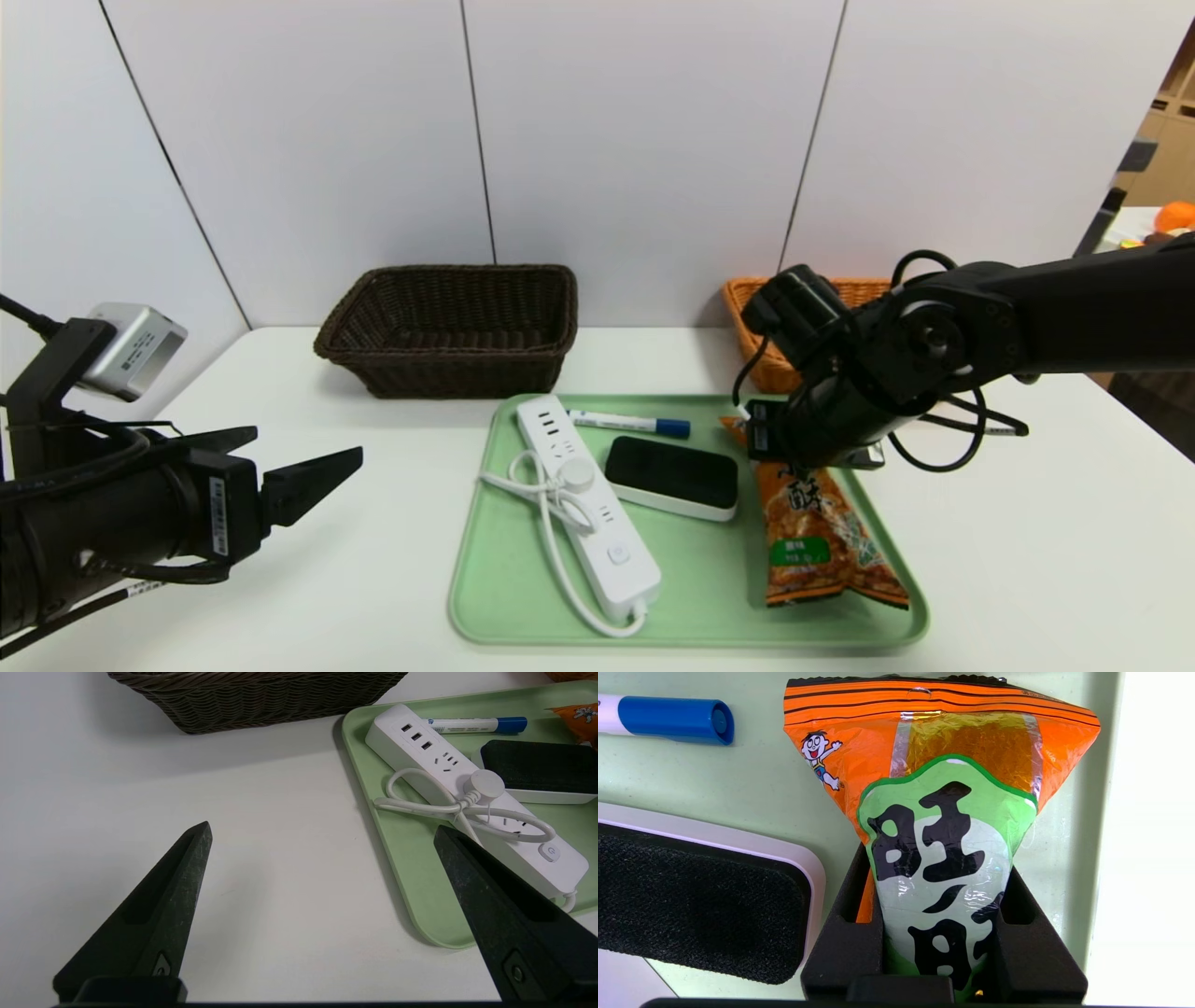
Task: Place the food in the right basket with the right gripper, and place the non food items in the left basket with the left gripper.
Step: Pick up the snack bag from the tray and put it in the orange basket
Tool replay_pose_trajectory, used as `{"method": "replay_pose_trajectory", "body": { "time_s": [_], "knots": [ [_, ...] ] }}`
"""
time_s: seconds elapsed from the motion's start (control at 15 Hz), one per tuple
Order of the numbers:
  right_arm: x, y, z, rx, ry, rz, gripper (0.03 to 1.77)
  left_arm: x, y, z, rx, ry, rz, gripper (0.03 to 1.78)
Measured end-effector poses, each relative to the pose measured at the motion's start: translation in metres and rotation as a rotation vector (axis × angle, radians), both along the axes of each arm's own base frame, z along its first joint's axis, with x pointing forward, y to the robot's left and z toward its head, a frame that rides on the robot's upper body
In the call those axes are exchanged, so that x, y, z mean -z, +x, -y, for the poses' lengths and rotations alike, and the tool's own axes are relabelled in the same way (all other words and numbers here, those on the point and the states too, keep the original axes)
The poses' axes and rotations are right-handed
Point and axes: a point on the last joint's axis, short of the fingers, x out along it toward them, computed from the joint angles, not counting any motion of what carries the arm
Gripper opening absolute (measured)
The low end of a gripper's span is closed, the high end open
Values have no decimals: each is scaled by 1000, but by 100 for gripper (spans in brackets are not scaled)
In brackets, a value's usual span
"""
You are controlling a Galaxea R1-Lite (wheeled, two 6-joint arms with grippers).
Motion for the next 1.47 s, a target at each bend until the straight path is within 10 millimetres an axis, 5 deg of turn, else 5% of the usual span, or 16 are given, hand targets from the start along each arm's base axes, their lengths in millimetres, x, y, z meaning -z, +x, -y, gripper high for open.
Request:
{"method": "replay_pose_trajectory", "body": {
  "time_s": [1.47],
  "knots": [
    [-91,-29,8,-95,5,288,46,0,2,1,-1,-4,10,169]
  ]
}}
